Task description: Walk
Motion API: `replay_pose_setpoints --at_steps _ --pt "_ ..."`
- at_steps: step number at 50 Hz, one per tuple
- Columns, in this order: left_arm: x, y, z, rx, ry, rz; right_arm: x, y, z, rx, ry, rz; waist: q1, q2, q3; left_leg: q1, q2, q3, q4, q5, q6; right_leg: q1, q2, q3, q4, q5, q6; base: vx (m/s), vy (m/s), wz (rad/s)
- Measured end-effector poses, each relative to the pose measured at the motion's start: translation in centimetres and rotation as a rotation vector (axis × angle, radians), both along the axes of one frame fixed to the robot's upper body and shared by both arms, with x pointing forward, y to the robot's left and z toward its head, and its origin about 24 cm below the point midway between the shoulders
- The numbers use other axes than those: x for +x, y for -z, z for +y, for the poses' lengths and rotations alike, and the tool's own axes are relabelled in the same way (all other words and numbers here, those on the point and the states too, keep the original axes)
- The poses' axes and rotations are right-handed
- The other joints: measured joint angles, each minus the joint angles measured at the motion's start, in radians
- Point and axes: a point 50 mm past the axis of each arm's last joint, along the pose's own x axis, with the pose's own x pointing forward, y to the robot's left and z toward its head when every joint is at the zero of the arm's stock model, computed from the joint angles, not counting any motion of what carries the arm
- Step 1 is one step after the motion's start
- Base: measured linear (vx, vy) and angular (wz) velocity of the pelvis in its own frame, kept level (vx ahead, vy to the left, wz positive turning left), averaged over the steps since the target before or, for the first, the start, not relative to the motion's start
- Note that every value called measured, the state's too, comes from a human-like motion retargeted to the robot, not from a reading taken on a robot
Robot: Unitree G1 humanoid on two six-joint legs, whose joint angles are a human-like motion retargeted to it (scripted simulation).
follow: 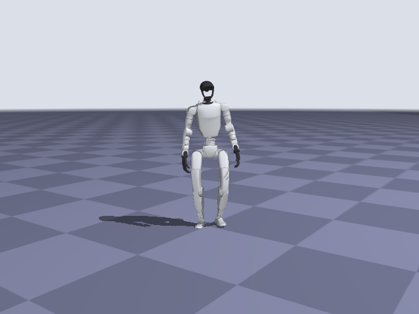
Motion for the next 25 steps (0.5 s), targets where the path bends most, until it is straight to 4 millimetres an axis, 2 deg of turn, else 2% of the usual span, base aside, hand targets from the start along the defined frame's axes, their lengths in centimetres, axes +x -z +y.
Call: replay_pose_setpoints --at_steps 7,12,17,19,22,25 --pt "-2.6 1.0 0.5 0.008 -0.024 0.099 1.3 -0.7 -1.2 -0.032 0.022 -0.058 0.039 -0.015 -0.012 0.052 -0.059 -0.075 -0.131 0.029 0.009 0.05 -0.014 -0.04 -0.013 -0.005 0.01 0.08 0.07 0.35" --pt "-3.7 1.3 1.1 0.025 -0.039 0.139 2.5 -1.0 -1.2 -0.027 0.031 -0.112 0.037 -0.042 -0.006 0.112 -0.112 -0.126 -0.21 0.047 0.026 0.038 -0.067 -0.052 0.137 -0.056 0.025 0.04 0.08 0.69" --pt "-3.5 1.2 1.5 0.046 -0.025 0.145 4.1 -1.4 -0.9 -0.007 0.026 -0.168 0.009 -0.077 0.015 0.164 -0.179 -0.195 -0.29 0.078 0.036 -0.076 -0.186 -0.035 0.503 -0.027 0.043 0.03 0.05 0.97" --pt "-3.2 1.1 1.6 0.056 -0.018 0.138 4.5 -1.5 -0.6 0.002 0.019 -0.183 -0.008 -0.088 0.02 0.171 -0.203 -0.238 -0.315 0.095 0.033 -0.131 -0.202 0.018 0.586 -0.033 0.052 0.04 -0.01 1.33" --pt "-2.7 0.9 2.0 0.073 -0.015 0.122 4.9 -1.5 0.1 0.012 -0.002 -0.195 -0.03 -0.099 0.018 0.169 -0.226 -0.314 -0.339 0.117 0.021 -0.192 -0.188 0.113 0.591 -0.04 0.069 0.05 -0.06 1.49" --pt "-2.0 0.6 2.4 0.084 -0.017 0.099 5.2 -1.5 0.7 0.019 -0.033 -0.199 -0.045 -0.091 0.01 0.162 -0.225 -0.402 -0.363 0.14 -0.001 -0.21 -0.117 0.236 0.461 -0.02 0.091 0.05 -0.11 1.54"
